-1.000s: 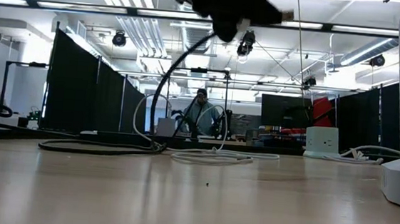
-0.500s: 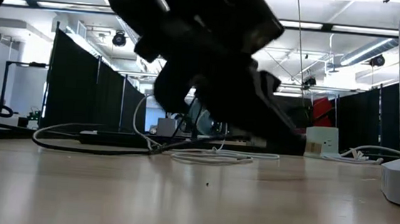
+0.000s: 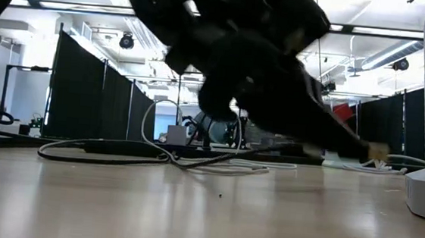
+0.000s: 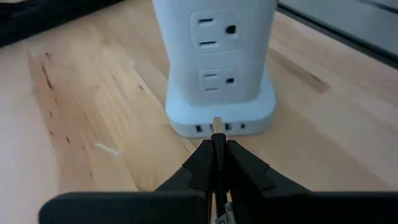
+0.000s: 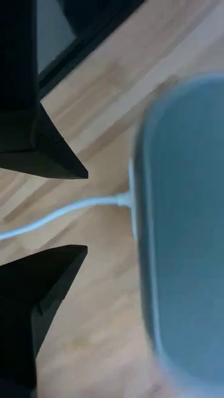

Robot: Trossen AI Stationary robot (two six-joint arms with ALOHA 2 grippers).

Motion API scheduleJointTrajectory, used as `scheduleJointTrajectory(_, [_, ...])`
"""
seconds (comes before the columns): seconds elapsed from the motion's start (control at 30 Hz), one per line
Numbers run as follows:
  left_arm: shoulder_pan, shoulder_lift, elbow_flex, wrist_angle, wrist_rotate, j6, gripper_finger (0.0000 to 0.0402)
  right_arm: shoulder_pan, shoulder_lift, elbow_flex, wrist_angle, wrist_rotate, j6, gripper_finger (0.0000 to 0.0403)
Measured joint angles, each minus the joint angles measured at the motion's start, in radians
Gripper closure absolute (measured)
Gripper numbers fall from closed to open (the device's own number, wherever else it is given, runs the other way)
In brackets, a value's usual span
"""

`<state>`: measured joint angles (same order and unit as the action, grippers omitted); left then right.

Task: Insert USB
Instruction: Insert black charger cable into the bottom white outlet extension

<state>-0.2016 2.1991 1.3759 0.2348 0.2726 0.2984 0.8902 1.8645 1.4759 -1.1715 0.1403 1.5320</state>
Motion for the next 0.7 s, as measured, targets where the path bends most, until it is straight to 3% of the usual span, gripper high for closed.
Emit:
scheduleJointTrajectory(0.17, [0.0, 0.081, 0.103, -0.105, 0.033, 0.008, 0.0381, -0.001, 0.0, -0.044, 0.067, -0.094, -0.024, 0.0265])
scheduleJointTrajectory(0.4, [-0.002, 0.104, 0.148, -0.141, 0.034, 0.015, 0.0381, -0.012, 0.0, -0.072, 0.078, -0.098, -0.053, 0.0392])
scheduleJointTrajectory(0.7, [-0.002, 0.108, 0.148, -0.135, 0.033, -0.039, 0.0381, -0.023, -0.001, -0.083, 0.109, -0.081, -0.072, 0.04])
